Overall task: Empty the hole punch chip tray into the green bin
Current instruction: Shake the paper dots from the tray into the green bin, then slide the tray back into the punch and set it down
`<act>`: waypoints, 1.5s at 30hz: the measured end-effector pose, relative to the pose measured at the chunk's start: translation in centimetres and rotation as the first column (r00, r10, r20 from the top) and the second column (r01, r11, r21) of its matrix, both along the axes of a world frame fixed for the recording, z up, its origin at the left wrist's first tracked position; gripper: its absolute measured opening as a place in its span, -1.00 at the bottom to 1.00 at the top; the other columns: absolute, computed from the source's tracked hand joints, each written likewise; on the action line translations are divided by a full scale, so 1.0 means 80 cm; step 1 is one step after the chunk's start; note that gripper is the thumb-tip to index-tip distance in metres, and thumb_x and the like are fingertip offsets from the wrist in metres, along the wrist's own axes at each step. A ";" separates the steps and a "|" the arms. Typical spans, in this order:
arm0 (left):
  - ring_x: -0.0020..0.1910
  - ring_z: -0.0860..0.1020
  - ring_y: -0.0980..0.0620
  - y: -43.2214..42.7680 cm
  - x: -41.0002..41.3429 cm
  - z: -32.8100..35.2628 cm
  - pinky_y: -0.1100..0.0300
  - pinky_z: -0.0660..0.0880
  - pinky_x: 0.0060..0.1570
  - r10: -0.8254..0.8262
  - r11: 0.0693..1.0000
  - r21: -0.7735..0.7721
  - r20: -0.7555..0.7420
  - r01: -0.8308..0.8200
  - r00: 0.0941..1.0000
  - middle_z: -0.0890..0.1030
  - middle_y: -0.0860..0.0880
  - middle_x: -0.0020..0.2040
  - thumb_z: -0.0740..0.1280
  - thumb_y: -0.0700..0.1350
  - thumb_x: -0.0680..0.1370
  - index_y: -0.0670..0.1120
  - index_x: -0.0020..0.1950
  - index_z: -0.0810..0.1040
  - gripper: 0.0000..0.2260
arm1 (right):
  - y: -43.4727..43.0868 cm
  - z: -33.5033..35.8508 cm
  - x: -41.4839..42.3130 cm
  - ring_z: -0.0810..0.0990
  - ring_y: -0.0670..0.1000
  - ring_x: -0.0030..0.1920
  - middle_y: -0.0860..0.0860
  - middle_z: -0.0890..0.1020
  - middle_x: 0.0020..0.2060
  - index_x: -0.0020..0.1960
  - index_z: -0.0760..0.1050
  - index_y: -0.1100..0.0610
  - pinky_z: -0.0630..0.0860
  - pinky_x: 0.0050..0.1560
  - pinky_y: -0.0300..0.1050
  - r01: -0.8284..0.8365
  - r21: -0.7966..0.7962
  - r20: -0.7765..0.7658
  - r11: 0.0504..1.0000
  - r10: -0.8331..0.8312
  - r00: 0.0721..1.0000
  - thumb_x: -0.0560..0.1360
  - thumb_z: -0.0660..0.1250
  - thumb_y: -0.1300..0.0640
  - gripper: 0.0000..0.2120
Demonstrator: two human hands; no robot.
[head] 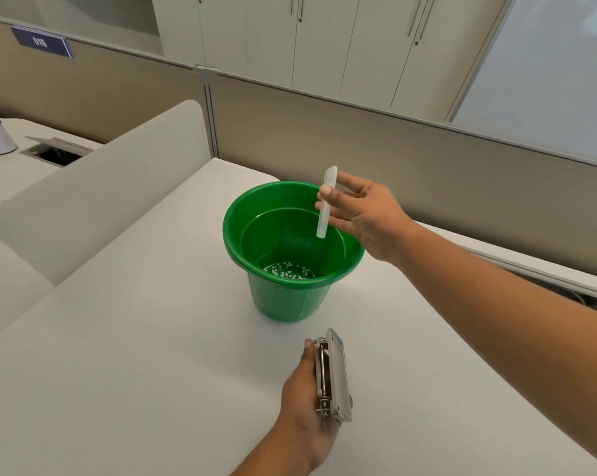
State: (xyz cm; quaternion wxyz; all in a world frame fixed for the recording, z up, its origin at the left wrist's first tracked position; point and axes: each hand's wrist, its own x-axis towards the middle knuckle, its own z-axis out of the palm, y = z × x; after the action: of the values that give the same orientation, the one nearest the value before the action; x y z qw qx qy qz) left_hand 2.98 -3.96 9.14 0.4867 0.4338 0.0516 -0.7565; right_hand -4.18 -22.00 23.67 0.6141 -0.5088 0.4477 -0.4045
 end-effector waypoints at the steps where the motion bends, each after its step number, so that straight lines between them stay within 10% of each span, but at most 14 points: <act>1: -0.42 0.48 -0.04 0.000 -0.001 0.003 0.16 0.46 -0.40 0.000 1.000 -0.012 0.002 0.000 1.000 0.56 -0.10 -0.33 0.27 0.20 0.54 -0.10 0.07 0.63 -0.61 | 0.008 0.008 -0.006 0.68 0.16 0.12 0.22 0.64 0.19 0.41 0.41 0.22 0.57 0.24 0.14 0.011 0.025 0.080 1.000 -0.013 0.997 0.43 0.48 0.17 -0.42; 12: -0.43 0.49 -0.02 0.013 -0.019 0.024 0.16 0.49 -0.42 -0.034 0.994 -0.103 0.052 0.039 0.998 0.55 -0.08 -0.35 0.29 0.20 0.53 -0.07 0.06 0.63 -0.63 | 0.147 0.032 -0.092 0.68 0.14 0.11 0.21 0.67 0.18 0.38 0.46 0.20 0.66 0.04 0.02 0.007 0.237 0.488 0.971 -0.125 0.864 0.42 0.36 -0.16 -0.35; 24: -0.41 0.55 0.01 0.044 -0.067 0.025 0.15 0.48 -0.33 -0.143 0.960 -0.207 0.224 0.190 0.964 0.61 -0.02 -0.40 0.26 0.27 0.51 -0.03 -0.05 0.66 -0.61 | 0.292 -0.099 -0.151 0.62 0.04 0.13 0.08 0.72 0.15 0.21 0.64 0.10 0.48 0.14 -0.04 0.331 0.371 0.178 0.867 -0.417 0.892 0.42 0.39 -0.17 -0.52; 29: -0.19 0.72 -0.02 0.058 -0.093 0.020 0.08 0.61 -0.21 -0.246 0.898 -0.260 0.369 0.354 0.896 0.75 -0.09 -0.12 0.25 0.36 0.43 0.02 -0.06 0.73 -0.52 | 0.327 -0.132 -0.161 0.54 0.19 0.33 0.20 0.62 0.28 0.35 0.53 0.15 0.38 0.41 0.23 0.352 0.403 0.174 0.845 -0.449 0.877 0.57 0.27 -0.10 -0.54; 33: -0.01 0.70 -0.13 0.068 -0.110 0.021 -0.07 0.62 0.03 -0.245 0.865 -0.269 0.508 0.423 0.826 0.74 -0.13 0.01 0.24 0.40 0.40 0.04 0.00 0.71 -0.49 | 0.345 -0.146 -0.170 0.61 0.17 0.26 0.21 0.65 0.24 0.29 0.58 0.14 0.52 0.21 0.05 0.295 0.410 0.222 0.863 -0.407 0.886 0.61 0.17 -0.13 -0.55; 45: -0.42 0.55 0.18 0.080 -0.126 0.022 0.33 0.46 -0.41 -0.188 0.785 -0.247 0.779 0.568 0.598 0.59 0.08 -0.38 0.34 0.26 0.48 -0.19 -0.18 0.52 -0.52 | 0.362 -0.168 -0.175 0.65 0.08 0.04 0.14 0.68 0.10 0.22 0.64 0.14 0.43 0.13 0.00 0.223 0.594 0.408 0.773 -0.528 0.745 0.56 0.27 -0.11 -0.59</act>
State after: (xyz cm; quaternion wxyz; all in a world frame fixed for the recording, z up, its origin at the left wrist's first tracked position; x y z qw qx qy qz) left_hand -7.10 2.40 10.93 0.3784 0.5617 -0.4249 -0.6007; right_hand -18.16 6.99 10.25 0.7292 -0.0834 0.4367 -0.5201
